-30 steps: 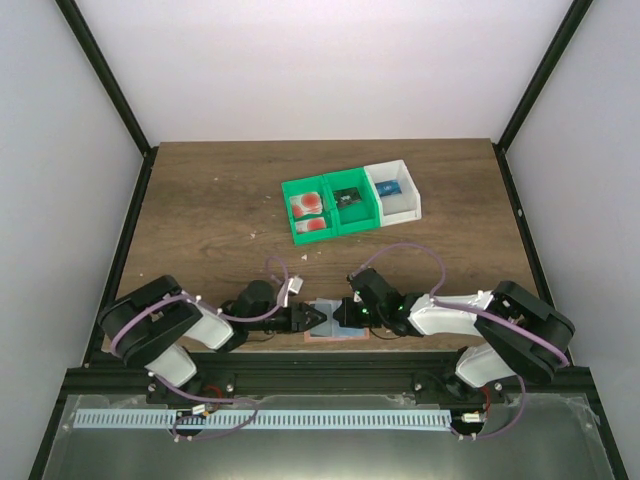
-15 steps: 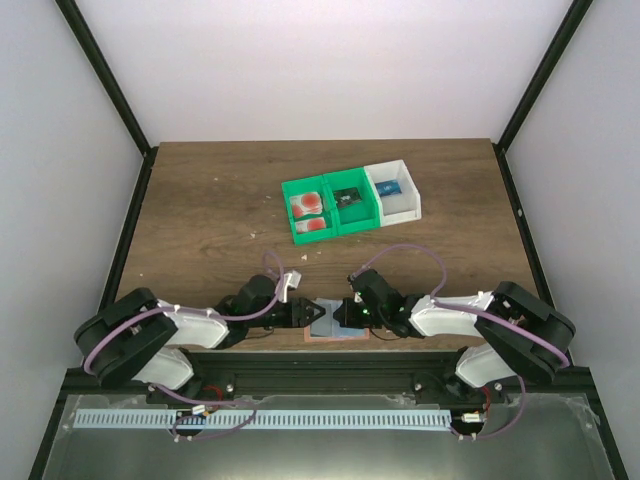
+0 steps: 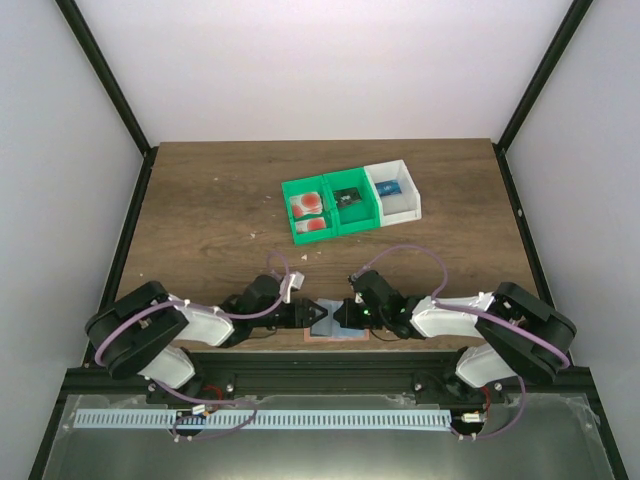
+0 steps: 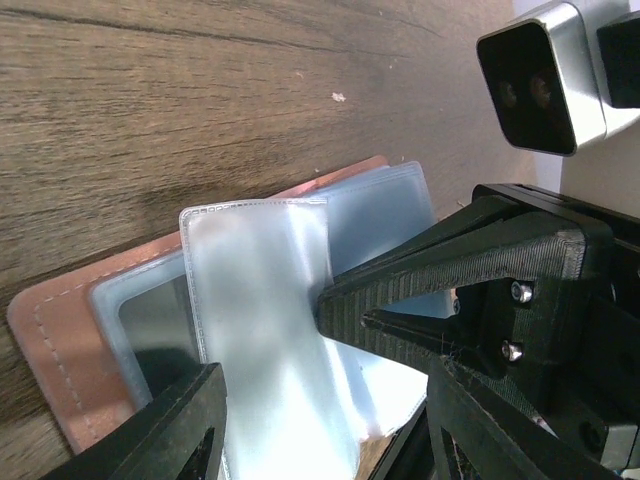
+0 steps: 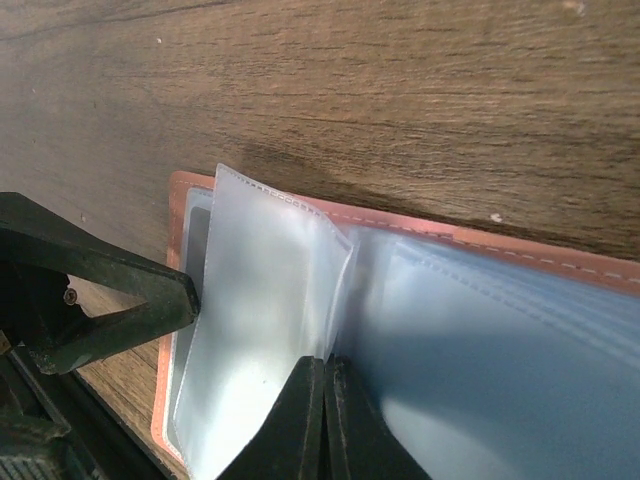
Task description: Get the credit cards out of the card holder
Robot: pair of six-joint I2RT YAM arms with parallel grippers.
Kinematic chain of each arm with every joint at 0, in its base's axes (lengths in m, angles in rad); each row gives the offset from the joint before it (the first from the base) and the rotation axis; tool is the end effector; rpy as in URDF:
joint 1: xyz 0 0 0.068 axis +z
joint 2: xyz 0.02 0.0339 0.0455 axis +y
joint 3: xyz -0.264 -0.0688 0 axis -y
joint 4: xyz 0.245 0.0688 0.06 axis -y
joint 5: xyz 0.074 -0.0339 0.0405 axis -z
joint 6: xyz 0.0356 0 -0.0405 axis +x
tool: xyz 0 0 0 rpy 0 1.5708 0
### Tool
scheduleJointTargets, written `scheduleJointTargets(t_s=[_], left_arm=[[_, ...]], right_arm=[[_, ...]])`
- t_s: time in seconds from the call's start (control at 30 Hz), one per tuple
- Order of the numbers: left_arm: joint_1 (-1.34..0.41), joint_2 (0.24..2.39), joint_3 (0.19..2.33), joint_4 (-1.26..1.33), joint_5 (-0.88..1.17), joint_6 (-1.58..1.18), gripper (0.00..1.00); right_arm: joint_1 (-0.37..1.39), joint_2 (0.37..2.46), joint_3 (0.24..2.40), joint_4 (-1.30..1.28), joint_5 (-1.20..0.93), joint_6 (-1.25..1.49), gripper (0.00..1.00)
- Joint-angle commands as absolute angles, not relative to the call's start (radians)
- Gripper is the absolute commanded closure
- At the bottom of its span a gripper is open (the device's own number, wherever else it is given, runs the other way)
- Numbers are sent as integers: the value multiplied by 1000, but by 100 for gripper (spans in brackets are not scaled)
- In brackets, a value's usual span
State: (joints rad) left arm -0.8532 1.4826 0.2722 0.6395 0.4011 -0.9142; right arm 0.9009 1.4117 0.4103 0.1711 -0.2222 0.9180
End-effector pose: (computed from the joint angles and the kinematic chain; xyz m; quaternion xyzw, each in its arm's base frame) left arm 0.1402 -0.1818 0.1107 0.0692 0.8625 -0.4741 0.1628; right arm 0.1392 0.1884 0.1199 -0.0322 0.9268 0.3473 0.1393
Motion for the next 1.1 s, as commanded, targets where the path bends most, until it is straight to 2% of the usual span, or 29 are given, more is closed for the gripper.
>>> scheduleJointTargets(t_s=[0.0,0.4,0.57,0.8,1.07], left_arm=[[-866,1522,277,659,415,-937,42],[-867,1524,287,711,467,-975,42],[-868,1554,270,829,510,-1047,42],[-871,1536,292,837,522,-1057,42],[-873,1537,302,811,509,-1041,42]], right_arm=[[913,1412,393,143,-234,927,100],[913,1401,383,152,-235,934,99],[913,1380,380,158,-234,940,95],[913,1311,385,134,-214,931,89],[913,1296,384,123,-211,922,89]])
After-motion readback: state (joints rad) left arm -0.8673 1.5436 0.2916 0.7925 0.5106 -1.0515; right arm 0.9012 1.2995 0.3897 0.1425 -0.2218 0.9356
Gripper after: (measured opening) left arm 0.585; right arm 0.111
